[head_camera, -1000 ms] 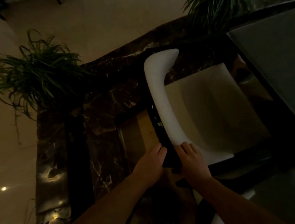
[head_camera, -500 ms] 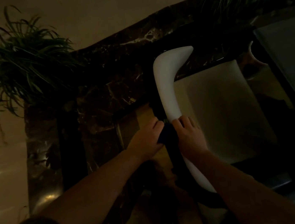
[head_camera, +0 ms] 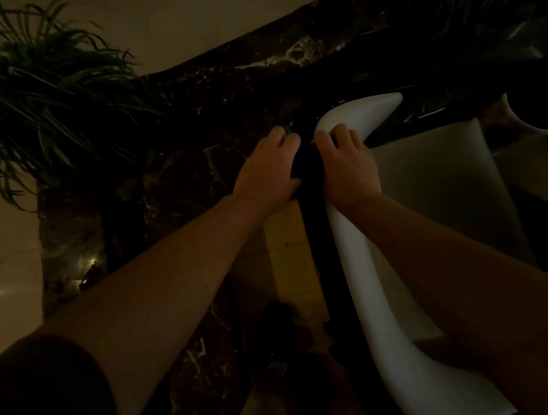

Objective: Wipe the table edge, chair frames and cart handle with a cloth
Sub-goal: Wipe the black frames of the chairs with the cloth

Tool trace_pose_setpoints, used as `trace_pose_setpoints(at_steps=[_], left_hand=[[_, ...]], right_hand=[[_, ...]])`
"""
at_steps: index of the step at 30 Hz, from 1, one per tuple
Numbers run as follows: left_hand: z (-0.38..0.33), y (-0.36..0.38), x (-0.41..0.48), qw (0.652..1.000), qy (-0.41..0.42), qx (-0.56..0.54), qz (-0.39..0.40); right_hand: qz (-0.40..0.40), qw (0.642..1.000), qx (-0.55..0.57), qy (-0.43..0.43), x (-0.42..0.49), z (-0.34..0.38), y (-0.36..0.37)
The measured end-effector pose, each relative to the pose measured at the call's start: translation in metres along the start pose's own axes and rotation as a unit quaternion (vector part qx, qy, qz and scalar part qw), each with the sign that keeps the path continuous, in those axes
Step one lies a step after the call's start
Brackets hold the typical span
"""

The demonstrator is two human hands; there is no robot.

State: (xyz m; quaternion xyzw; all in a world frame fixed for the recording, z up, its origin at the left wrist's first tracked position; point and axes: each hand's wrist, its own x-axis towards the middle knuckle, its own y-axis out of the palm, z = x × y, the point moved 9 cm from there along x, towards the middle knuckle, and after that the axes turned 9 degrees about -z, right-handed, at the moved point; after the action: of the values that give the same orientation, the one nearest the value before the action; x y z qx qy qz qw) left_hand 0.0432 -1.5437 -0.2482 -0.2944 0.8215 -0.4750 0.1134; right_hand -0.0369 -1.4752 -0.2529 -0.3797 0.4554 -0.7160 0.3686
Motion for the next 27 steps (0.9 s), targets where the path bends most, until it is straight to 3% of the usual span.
trace_pose_setpoints(at_steps=[9, 15, 27], left_hand=[[0.032, -0.004, 0.080, 0.997, -0.038, 0.045, -0.050], [0.047, -0.005, 0.112, 0.995, -0.069, 0.020, -0.070], [0.016, -0.009, 0.049, 0.996, -0.004, -0.008, -0.084]], right_hand=[[-0.039, 0.998, -0.041, 0.003, 0.088, -0.017, 0.017], [-0.065, 0.997, -0.043, 0.023, 0.125, -0.023, 0.023], [-0.062, 0.998, -0.001, 0.032, 0.063, -0.004, 0.006]])
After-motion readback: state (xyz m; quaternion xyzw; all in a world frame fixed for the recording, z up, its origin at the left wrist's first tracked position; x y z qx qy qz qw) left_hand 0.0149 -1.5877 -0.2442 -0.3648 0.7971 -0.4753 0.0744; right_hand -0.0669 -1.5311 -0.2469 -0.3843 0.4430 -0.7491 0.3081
